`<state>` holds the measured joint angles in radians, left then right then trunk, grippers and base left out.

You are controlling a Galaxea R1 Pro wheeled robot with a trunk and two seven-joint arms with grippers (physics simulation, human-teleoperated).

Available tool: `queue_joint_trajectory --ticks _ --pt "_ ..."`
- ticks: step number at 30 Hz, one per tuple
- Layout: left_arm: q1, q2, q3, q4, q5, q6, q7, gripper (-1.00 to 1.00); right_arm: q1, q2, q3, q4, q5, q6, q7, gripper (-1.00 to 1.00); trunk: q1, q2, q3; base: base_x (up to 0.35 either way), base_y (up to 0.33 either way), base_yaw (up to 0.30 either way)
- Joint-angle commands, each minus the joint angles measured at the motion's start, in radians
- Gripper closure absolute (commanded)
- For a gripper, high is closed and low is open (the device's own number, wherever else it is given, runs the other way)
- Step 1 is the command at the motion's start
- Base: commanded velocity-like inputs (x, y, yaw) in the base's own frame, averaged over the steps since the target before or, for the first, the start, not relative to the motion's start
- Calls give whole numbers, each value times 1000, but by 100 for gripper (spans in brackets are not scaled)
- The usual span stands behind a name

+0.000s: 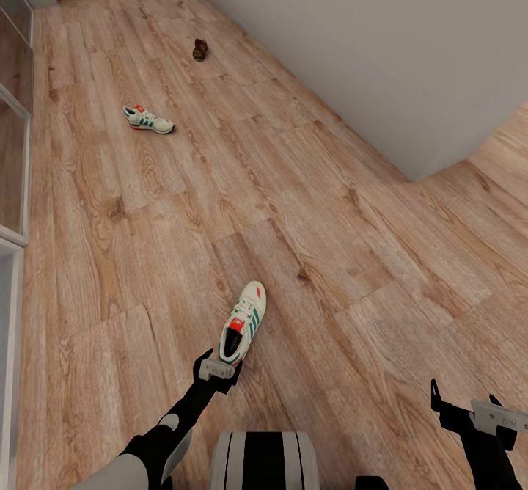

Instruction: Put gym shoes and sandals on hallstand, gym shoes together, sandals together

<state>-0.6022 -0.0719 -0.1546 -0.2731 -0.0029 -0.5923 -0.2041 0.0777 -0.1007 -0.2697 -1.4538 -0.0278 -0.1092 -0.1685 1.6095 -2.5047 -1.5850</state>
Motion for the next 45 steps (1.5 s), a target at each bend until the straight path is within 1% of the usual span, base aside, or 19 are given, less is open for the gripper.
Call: queue_joint_trajectory --ticks 1,23,45 --pt "-1 0 1 1 0 -3 -3 -100 1 -1 1 0 -3 -3 -3 -100 0 0 0 0 0 0" --pt "-1 -2 -1 1 0 -3 -3 -100 0 -1 1 0 -3 -3 -3 -100 0 0 -10 0 0 0" --pt "-1 -2 -3 1 0 -3 -3 -100 -1 -1 1 0 -3 -3 -3 -100 0 0 -12 0 0 0"
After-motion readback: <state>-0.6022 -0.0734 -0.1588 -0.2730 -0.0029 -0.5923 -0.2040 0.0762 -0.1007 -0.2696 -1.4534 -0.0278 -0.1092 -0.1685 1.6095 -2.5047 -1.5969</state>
